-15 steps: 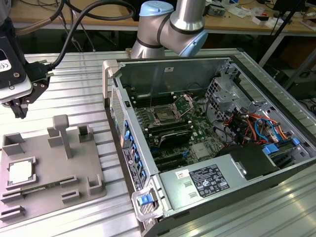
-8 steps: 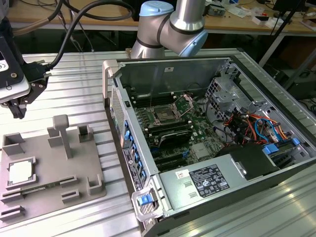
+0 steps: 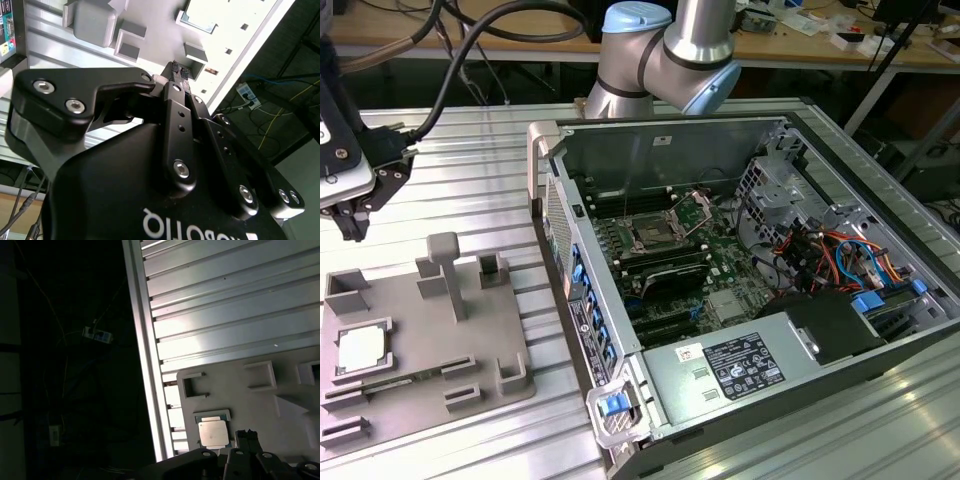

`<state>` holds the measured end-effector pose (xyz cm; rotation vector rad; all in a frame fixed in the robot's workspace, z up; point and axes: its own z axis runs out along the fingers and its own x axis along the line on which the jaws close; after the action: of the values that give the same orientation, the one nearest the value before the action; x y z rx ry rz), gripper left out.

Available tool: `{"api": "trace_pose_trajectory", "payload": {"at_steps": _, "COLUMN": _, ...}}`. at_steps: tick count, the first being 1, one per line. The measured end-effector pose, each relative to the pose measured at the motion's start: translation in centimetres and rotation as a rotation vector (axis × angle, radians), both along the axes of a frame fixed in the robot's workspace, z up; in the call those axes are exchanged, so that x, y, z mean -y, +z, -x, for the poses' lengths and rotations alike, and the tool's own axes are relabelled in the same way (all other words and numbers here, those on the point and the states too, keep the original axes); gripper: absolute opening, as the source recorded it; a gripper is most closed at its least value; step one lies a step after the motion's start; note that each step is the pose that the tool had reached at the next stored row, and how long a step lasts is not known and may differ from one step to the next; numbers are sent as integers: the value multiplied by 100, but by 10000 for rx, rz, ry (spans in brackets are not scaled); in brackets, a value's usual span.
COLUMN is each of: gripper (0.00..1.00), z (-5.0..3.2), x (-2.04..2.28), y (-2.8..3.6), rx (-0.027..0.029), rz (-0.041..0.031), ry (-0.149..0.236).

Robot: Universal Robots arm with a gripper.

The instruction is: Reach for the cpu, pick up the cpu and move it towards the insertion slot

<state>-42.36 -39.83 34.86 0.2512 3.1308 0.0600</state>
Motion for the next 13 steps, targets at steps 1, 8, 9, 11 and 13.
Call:
{"api": "trace_pose_trajectory", "payload": {"at_steps": 1, "gripper": 11, "z": 5, "x": 0, "y": -1, "rx": -1, "rz": 0, "ry": 0}}
{"api": "trace_pose_trajectory", "payload": {"at_steps": 8, "gripper": 11, "z": 29, "x": 0, "y": -5, "rx": -1, "rz": 1, "ry": 0}}
{"api": "trace_pose_trajectory", "payload": {"at_steps": 9, "gripper": 11, "z": 32, "x": 0, "y": -5, "rx": -1, "rz": 1, "ry": 0}}
{"api": "trace_pose_trajectory", "payload": {"at_steps": 11, "gripper": 11, "z": 39, "x": 0, "y": -6, "rx": -1, "rz": 1, "ry": 0}}
{"api": "trace_pose_trajectory", "payload": {"at_steps": 13, "gripper": 11, "z": 47, "x": 0, "y": -8, "rx": -1, "rz": 1, "ry": 1}}
